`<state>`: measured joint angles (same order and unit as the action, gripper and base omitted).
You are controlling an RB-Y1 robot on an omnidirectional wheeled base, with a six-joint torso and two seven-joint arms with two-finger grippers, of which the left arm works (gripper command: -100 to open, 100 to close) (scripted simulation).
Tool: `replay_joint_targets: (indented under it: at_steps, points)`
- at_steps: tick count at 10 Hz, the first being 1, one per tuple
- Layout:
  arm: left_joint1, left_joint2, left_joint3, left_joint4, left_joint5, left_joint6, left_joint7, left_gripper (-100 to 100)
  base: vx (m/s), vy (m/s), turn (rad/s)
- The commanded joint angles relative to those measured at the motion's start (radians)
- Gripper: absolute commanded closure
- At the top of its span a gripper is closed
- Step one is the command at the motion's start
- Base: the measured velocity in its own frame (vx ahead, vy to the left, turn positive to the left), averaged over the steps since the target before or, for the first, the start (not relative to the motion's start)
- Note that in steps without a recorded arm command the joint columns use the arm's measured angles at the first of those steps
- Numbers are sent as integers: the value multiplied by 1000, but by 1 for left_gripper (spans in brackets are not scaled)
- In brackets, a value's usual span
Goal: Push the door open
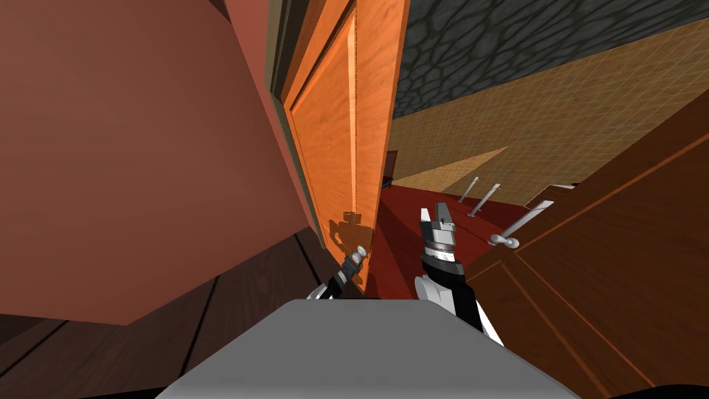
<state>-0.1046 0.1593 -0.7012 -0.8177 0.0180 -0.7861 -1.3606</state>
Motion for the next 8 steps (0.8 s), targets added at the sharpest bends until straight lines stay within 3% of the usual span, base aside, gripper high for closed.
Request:
replay_joint_targets:
  at_steps: [1, 8]
  points:
    - [-3, -3, 6, 5, 9, -6, 32, 100, 22, -19, -45]
    - [0, -7, 33, 8, 60, -14, 199, 100, 16, -19, -50]
